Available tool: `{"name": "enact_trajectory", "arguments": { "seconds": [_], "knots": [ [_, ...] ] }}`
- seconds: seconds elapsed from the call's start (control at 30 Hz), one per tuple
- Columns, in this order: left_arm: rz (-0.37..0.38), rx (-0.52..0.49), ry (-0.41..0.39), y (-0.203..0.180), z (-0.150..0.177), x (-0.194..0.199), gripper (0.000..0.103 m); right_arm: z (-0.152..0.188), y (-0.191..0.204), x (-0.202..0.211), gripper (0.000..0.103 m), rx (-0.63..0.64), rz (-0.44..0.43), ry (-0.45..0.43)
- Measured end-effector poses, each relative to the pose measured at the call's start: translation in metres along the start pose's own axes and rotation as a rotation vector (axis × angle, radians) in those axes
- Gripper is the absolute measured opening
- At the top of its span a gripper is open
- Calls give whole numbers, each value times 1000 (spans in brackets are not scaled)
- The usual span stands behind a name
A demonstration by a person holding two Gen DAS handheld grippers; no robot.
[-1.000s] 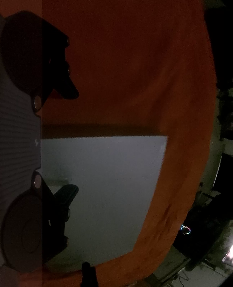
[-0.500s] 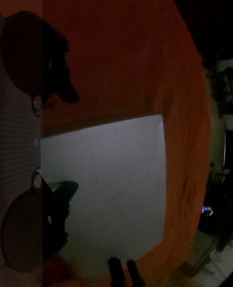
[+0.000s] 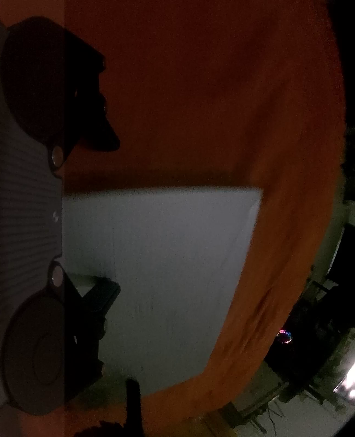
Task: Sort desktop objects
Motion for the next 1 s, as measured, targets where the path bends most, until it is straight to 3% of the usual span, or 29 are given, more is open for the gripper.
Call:
{"name": "enact_trajectory", "arguments": {
  "seconds": [0.3,0.63,0.77,0.9,1.0],
  "knots": [
    [-98,2,20,-26,-3,16,103,15,8,8,103,-62,-20,67],
    [-117,7,-28,-43,-2,75,103,21,24,74,103,-65,-69,15],
    [-102,-31,-33,-61,20,110,103,28,29,112,103,-58,-83,-37],
    [-103,-96,-45,-78,58,148,103,56,37,163,103,-22,-95,-90],
    [-140,-204,-122,-98,78,177,102,86,47,193,103,28,-76,-139]
  ]
}}
Point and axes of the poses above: each gripper's, at about its wrist camera, not at the fingertips, and x roughly against the way its jaws point, y to its left, z to its underside, the point moved 10 cm from there along -x, roughly the way its jaws point, and after that the axes turned 4 degrees about x, right-handed, at the moved point
